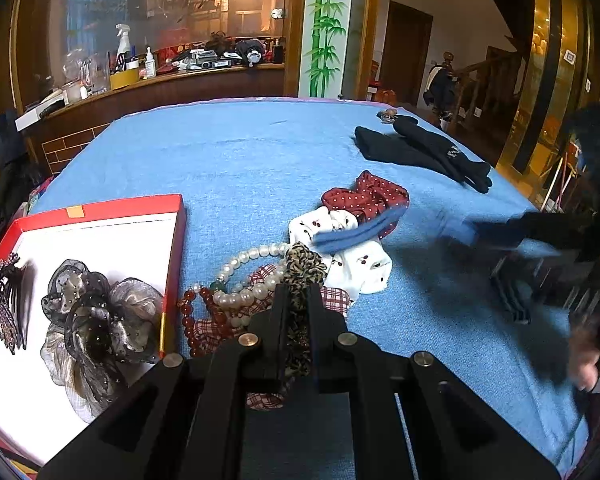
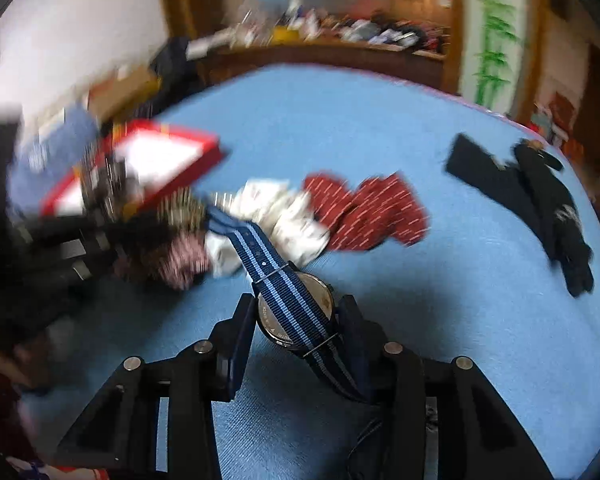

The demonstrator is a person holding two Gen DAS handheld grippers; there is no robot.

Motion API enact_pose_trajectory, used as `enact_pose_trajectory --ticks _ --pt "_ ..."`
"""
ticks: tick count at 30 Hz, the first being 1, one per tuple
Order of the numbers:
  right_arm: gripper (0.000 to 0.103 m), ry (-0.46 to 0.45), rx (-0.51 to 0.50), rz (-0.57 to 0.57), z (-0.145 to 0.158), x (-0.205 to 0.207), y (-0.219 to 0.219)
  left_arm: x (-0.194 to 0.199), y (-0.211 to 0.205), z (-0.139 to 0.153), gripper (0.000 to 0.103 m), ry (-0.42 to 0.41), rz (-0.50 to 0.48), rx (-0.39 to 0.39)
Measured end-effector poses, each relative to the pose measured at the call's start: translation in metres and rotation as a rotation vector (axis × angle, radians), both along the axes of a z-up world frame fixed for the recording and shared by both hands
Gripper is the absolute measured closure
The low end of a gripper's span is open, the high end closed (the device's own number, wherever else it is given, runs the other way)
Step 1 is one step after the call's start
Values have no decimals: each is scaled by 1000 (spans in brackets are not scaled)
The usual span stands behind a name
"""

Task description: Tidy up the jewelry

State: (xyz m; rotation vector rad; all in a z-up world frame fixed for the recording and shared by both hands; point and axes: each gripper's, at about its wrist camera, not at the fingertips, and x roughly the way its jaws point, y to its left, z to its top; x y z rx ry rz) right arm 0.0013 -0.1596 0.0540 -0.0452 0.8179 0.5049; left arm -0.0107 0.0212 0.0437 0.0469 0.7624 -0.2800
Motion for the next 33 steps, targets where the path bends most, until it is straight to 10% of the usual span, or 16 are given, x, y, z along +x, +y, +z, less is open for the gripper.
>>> enact_pose_trajectory --ticks 5,33 --pt "57 -33 215 -117 20 -2 -41 -1 -1 1 95 -4 -2 2" --pt "57 -25 233 -113 16 -9 -7 -4 -1 6 95 -33 10 19"
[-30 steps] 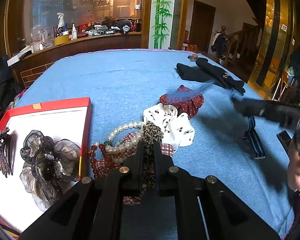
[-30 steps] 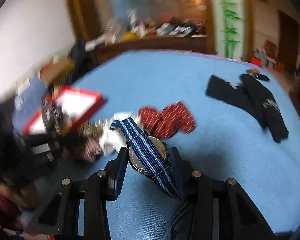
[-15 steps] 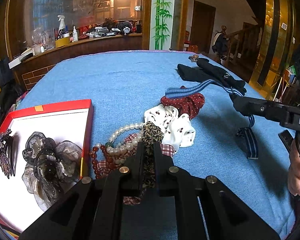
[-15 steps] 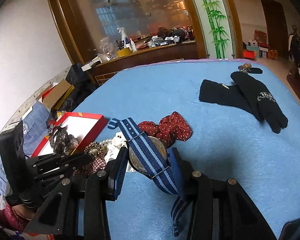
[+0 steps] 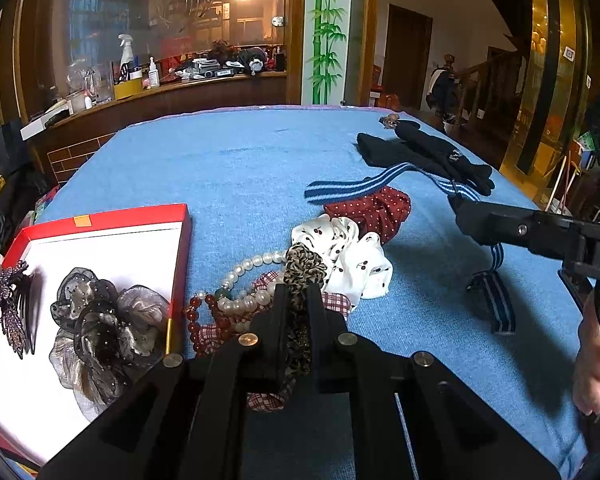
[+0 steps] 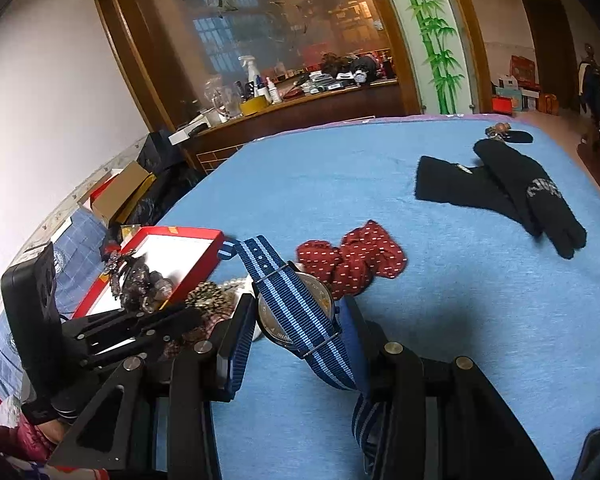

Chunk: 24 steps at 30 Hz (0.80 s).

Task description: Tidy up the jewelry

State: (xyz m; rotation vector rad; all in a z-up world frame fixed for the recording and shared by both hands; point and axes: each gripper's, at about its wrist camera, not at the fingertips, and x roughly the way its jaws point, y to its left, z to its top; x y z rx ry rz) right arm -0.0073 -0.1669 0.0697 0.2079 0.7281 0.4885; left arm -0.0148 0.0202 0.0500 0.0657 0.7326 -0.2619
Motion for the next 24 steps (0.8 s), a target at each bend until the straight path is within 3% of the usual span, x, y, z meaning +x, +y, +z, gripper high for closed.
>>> enact_pose_trajectory --ticks 16,24 --pt "57 8 112 -13 6 -6 24 -3 15 11 95 -41 53 -29" --pt "56 12 134 -8 7 -9 41 -9 44 20 95 -84 115 -24"
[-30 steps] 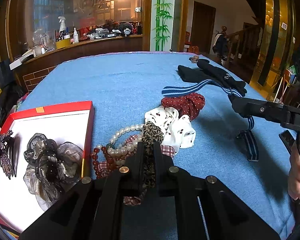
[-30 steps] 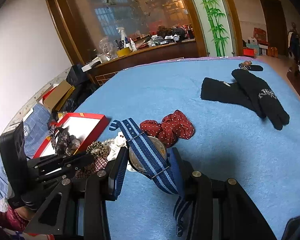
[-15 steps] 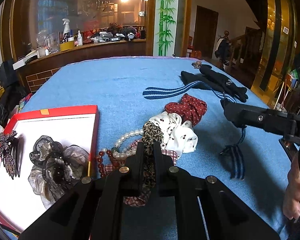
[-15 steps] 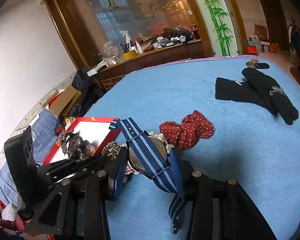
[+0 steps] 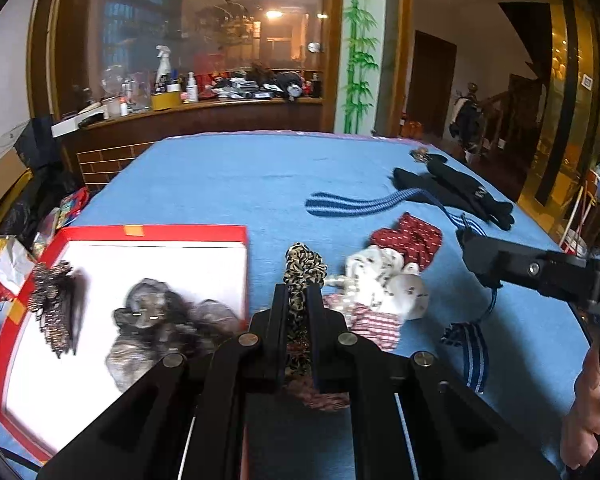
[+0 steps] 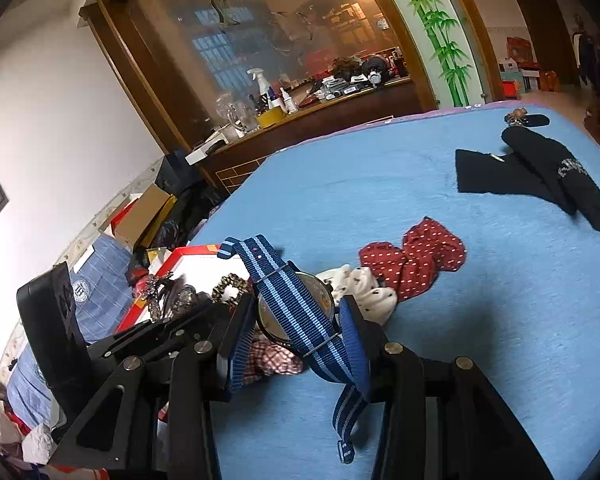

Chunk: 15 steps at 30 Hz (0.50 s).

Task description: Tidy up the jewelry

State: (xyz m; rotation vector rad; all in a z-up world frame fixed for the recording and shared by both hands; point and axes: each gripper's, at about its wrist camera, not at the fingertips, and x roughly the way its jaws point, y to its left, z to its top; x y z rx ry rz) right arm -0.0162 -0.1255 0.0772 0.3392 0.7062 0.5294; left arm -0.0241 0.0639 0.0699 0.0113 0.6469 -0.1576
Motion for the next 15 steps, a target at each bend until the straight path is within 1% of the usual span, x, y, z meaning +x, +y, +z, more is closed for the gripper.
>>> enact_pose_trajectory --ticks 10,15 --pt "56 -7 -27 64 4 -5 44 -15 54 7 95 -21 97 -15" --pt "56 -9 -47 96 7 -6 67 -21 91 6 95 -14 170 -29"
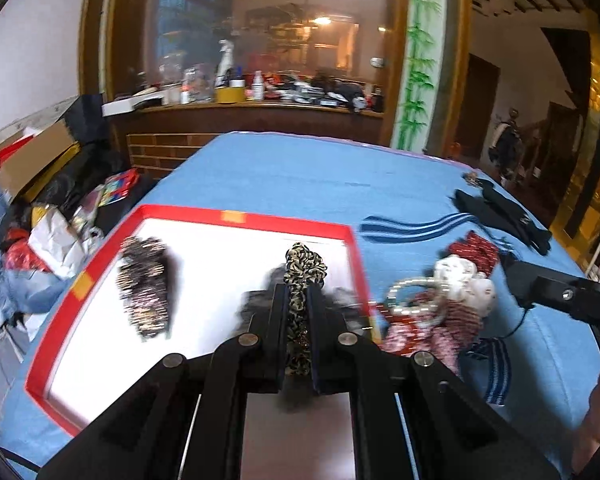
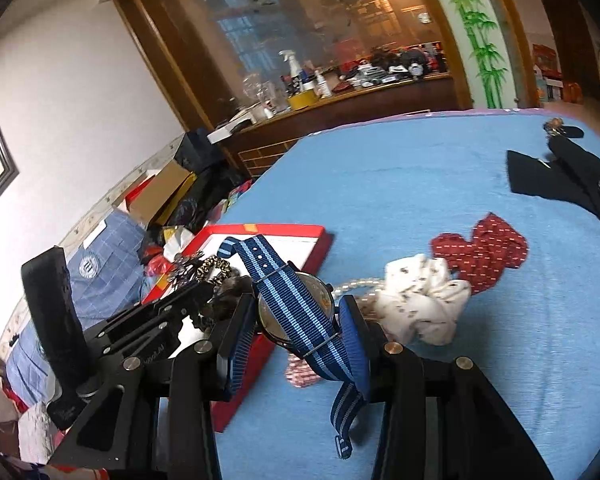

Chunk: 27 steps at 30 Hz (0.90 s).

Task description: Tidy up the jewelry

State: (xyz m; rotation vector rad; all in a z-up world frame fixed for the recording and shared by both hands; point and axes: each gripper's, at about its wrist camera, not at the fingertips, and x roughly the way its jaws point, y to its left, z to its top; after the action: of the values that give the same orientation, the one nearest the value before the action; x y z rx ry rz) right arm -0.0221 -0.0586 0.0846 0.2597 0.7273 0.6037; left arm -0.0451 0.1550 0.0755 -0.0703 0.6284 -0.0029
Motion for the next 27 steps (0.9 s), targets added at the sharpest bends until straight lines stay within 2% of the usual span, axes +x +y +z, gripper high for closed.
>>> enact_pose_trajectory --ticks 13,23,27 --pt "56 -4 -22 75 15 11 61 -9 71 -18 95 42 147 -31" --pt "56 -27 -32 134 36 38 124 0 91 -28 95 81 160 -144" --pt "56 -28 -46 149 36 50 146 2 94 -30 95 87 175 -160"
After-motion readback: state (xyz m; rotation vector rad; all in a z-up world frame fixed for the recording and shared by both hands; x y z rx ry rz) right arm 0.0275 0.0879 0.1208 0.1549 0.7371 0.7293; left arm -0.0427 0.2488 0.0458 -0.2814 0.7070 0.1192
